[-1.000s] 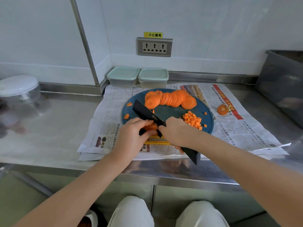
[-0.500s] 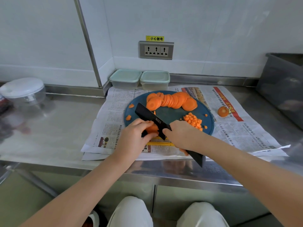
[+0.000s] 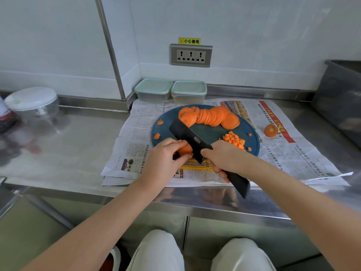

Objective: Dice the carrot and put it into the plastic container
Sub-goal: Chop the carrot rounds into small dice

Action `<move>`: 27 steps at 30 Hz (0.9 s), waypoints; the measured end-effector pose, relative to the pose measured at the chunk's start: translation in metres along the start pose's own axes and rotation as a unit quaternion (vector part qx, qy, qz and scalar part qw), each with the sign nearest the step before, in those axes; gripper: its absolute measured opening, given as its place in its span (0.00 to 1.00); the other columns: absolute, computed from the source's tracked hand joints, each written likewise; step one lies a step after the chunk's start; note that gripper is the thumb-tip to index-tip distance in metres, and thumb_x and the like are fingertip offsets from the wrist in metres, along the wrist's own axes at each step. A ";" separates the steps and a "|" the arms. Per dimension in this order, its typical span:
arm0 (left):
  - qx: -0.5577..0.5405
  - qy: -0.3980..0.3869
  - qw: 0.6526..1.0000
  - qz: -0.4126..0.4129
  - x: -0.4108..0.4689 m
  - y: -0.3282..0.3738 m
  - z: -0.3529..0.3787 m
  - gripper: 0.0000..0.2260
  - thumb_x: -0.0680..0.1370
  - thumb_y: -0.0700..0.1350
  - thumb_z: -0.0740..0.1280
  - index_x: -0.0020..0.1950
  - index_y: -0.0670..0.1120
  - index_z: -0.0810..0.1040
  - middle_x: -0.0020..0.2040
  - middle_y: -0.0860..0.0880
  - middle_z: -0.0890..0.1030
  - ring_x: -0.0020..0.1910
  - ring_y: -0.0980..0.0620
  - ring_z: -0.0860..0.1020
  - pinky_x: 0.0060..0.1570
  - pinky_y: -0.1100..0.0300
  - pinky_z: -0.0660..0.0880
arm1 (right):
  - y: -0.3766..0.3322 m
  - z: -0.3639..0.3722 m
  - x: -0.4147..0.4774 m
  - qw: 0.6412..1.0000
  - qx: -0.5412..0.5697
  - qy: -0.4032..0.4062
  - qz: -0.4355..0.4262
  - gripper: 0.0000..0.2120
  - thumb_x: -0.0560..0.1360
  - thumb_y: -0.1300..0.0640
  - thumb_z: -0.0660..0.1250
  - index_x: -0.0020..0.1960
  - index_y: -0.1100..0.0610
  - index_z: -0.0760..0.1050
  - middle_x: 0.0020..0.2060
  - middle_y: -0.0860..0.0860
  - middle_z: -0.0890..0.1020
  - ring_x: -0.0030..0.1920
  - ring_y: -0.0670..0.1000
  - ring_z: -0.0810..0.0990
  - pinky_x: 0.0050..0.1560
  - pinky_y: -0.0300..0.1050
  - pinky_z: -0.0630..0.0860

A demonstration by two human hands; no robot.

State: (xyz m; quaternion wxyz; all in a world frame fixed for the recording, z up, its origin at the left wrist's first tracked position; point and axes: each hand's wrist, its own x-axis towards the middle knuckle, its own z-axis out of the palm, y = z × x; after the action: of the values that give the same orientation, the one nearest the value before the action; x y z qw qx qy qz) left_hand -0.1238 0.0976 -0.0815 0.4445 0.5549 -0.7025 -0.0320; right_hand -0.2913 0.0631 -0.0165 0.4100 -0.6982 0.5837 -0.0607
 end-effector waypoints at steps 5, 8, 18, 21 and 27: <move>0.012 0.001 1.000 0.007 0.000 -0.003 0.002 0.18 0.70 0.46 0.74 0.58 0.41 0.81 0.50 0.46 0.82 0.47 0.49 0.81 0.46 0.51 0.81 | 0.001 -0.003 -0.002 0.998 0.051 -0.012 0.015 0.14 0.81 0.53 0.58 0.39 0.60 0.67 0.21 0.52 0.69 0.18 0.50 0.66 0.21 0.39 0.68; 0.005 0.004 1.000 0.005 -0.001 -0.005 0.003 0.18 0.70 0.44 0.76 0.58 0.42 0.81 0.52 0.48 0.80 0.49 0.51 0.80 0.48 0.52 0.80 | -0.001 -0.009 -0.007 1.000 0.028 -0.007 0.008 0.13 0.81 0.54 0.57 0.41 0.61 0.67 0.23 0.55 0.69 0.19 0.51 0.66 0.21 0.39 0.69; 0.028 -0.002 1.000 0.011 0.000 0.000 0.000 0.19 0.70 0.46 0.76 0.59 0.43 0.81 0.49 0.48 0.79 0.45 0.52 0.79 0.46 0.61 0.77 | -0.004 -0.025 -0.019 0.999 0.042 0.001 -0.007 0.15 0.81 0.52 0.58 0.39 0.59 0.66 0.20 0.51 0.69 0.17 0.48 0.67 0.22 0.39 0.70; 0.036 -0.005 0.999 0.007 0.000 0.001 -0.001 0.18 0.71 0.46 0.75 0.59 0.44 0.80 0.48 0.48 0.79 0.45 0.51 0.79 0.45 0.59 0.77 | -0.005 -0.023 -0.022 0.999 0.033 -0.005 -0.012 0.14 0.81 0.52 0.58 0.39 0.59 0.66 0.20 0.51 0.69 0.17 0.49 0.67 0.23 0.40 0.70; 0.051 -0.008 0.999 -0.002 0.000 0.002 -0.001 0.17 0.71 0.49 0.74 0.59 0.46 0.80 0.49 0.49 0.79 0.47 0.50 0.80 0.47 0.58 0.78 | -0.009 -0.021 -0.027 1.000 0.024 -0.003 -0.017 0.14 0.81 0.53 0.57 0.40 0.59 0.66 0.24 0.53 0.70 0.18 0.49 0.67 0.23 0.41 0.71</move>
State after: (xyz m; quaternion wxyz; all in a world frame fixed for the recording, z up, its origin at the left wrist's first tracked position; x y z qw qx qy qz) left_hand -0.1249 0.0989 -0.0797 0.4097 0.5778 -0.7060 -0.0013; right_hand -0.3046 0.0754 0.0135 0.4274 -0.6982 0.5687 -0.0800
